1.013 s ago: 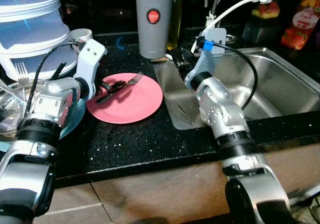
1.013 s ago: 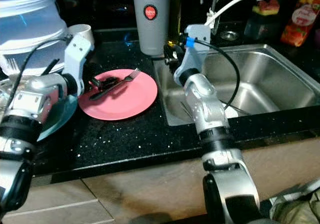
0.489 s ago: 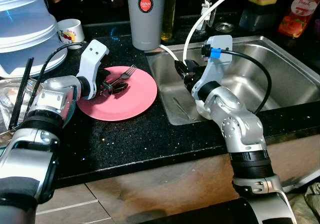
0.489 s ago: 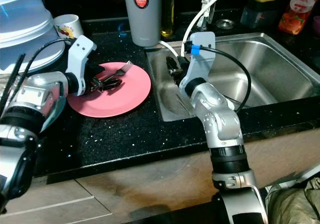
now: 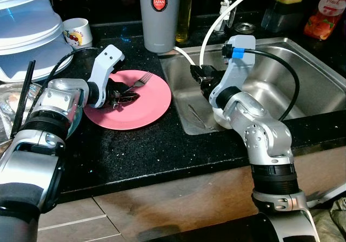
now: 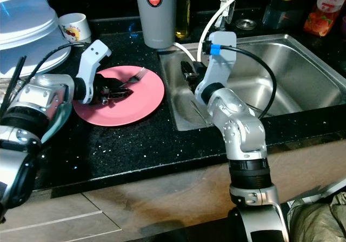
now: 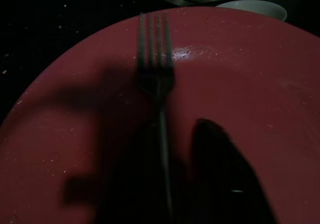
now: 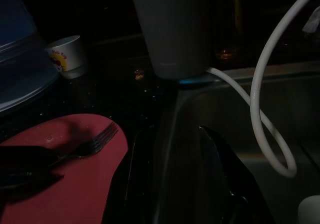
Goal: Kitchen organization
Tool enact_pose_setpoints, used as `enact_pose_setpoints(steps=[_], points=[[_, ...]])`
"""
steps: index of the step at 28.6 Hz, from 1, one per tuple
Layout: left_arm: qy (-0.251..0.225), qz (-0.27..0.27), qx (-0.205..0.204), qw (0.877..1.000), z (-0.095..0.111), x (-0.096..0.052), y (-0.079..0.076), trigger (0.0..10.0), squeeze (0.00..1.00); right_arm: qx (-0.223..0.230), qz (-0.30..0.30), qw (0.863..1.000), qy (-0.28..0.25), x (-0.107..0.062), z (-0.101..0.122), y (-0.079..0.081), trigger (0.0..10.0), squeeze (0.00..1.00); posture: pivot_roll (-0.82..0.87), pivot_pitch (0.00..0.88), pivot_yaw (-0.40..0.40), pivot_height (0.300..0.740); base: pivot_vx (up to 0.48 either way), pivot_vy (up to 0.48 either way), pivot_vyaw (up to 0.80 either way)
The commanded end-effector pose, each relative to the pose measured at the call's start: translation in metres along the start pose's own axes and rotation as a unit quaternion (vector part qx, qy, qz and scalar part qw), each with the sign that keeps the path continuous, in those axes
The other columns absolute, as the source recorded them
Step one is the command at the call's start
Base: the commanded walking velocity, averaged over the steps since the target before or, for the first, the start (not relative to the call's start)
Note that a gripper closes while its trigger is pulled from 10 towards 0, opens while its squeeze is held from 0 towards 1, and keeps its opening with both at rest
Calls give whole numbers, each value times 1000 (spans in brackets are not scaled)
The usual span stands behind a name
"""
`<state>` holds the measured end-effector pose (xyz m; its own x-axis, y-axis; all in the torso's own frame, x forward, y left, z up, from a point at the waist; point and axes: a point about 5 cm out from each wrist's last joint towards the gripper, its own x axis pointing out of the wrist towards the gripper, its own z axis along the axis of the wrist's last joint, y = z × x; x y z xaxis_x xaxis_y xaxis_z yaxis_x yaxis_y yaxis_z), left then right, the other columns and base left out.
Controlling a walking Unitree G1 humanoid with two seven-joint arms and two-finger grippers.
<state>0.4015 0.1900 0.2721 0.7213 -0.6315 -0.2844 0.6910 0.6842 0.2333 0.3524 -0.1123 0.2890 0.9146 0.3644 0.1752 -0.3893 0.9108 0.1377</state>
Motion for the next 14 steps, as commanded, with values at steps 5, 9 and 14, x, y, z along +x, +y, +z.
enact_pose_setpoints(steps=[5, 9, 14], points=[[28, 12, -12, 999, -10, -4, 6, 0, 0, 17, 1, 1000, -4, 1, 5, 2, 10000, 0, -24, 187, 15, 740, 0, 0, 0], [15, 20, -9, 1000, -5, -5, 7, 0, 0, 19, -1, 1000, -5, 1, 6, 2, 10000, 0, -21, 184, 17, 740, 0, 0, 0], [-45, 18, 6, 999, 13, 0, 4, 0, 20, 28, -13, 999, -13, 4, 6, 0, 10000, 0, -6, 167, 22, 740, 0, 0, 0]])
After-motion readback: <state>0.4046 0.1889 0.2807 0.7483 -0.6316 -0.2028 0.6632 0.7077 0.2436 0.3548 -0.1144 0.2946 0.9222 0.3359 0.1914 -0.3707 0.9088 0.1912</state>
